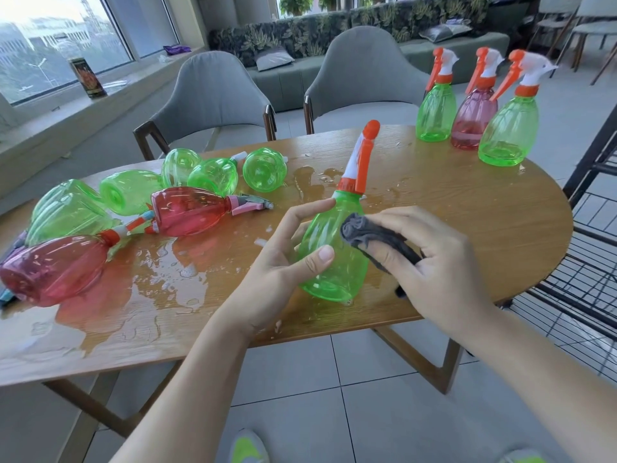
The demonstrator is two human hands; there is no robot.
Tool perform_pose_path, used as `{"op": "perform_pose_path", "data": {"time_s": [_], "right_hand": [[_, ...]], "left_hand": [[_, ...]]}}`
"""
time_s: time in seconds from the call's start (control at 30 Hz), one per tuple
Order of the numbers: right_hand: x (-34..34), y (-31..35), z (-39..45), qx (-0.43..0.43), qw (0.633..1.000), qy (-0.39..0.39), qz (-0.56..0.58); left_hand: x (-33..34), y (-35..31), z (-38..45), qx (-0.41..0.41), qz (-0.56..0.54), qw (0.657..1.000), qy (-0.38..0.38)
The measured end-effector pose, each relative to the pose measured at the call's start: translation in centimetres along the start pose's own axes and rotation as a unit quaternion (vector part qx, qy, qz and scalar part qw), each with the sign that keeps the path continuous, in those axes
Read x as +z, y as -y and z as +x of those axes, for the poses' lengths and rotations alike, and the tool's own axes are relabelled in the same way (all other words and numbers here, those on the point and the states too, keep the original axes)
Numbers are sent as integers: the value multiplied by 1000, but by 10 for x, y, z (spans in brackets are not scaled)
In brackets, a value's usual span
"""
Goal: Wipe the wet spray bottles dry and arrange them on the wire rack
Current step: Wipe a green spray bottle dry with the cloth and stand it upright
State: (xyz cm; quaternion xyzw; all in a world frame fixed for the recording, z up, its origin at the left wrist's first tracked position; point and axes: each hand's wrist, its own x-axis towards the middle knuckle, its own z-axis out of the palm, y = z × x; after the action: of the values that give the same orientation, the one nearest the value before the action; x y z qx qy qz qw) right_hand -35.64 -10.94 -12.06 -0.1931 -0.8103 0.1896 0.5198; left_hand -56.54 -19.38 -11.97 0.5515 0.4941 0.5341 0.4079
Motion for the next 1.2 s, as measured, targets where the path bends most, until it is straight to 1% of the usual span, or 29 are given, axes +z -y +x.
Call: {"op": "perform_pose_path", "data": {"time_s": [0.1, 0.17, 0.37, 0.47, 0.57, 0.63, 0.7, 0.8, 0.93, 1.03, 1.07, 1.13, 1.2], "right_hand": [[0, -1, 5, 21, 1000, -15, 9], [3, -2, 3, 20, 1000, 0, 19], [15, -1, -15, -47, 997, 68, 8], [16, 0, -20, -93, 991, 98, -18], [15, 0, -21, -131, 984, 110, -52], [15, 0, -19, -147, 981, 107, -72], [14, -1, -15, -153, 980, 94, -81], [11, -2, -6, -124, 988, 46, -79], [4, -5, 9, -30, 999, -19, -37], [0, -7, 15, 33, 998, -50, -6], [0, -8, 15, 50, 997, -53, 1], [0, -8, 12, 66, 997, -43, 15], [3, -6, 6, 49, 999, -14, 19]], "left_hand": [[0, -1, 1, -1, 2, 1000, 4], [1, 0, 2, 0, -17, 1000, -7], [7, 0, 2, -5, -79, 995, -55], [10, 0, 3, -7, -43, 996, -84], [11, 0, 3, -4, 1, 995, -100], [11, 0, 2, -7, 5, 996, -92], [9, 0, 1, -11, -13, 997, -74], [7, 0, -2, -6, -24, 999, -47], [3, -1, -3, 6, -44, 999, -15], [4, -4, -4, 0, -38, 999, -7], [5, -5, -4, 1, -23, 1000, -5], [7, -9, -5, 8, 46, 999, -8], [8, -8, -4, 21, 104, 994, -22]]}}
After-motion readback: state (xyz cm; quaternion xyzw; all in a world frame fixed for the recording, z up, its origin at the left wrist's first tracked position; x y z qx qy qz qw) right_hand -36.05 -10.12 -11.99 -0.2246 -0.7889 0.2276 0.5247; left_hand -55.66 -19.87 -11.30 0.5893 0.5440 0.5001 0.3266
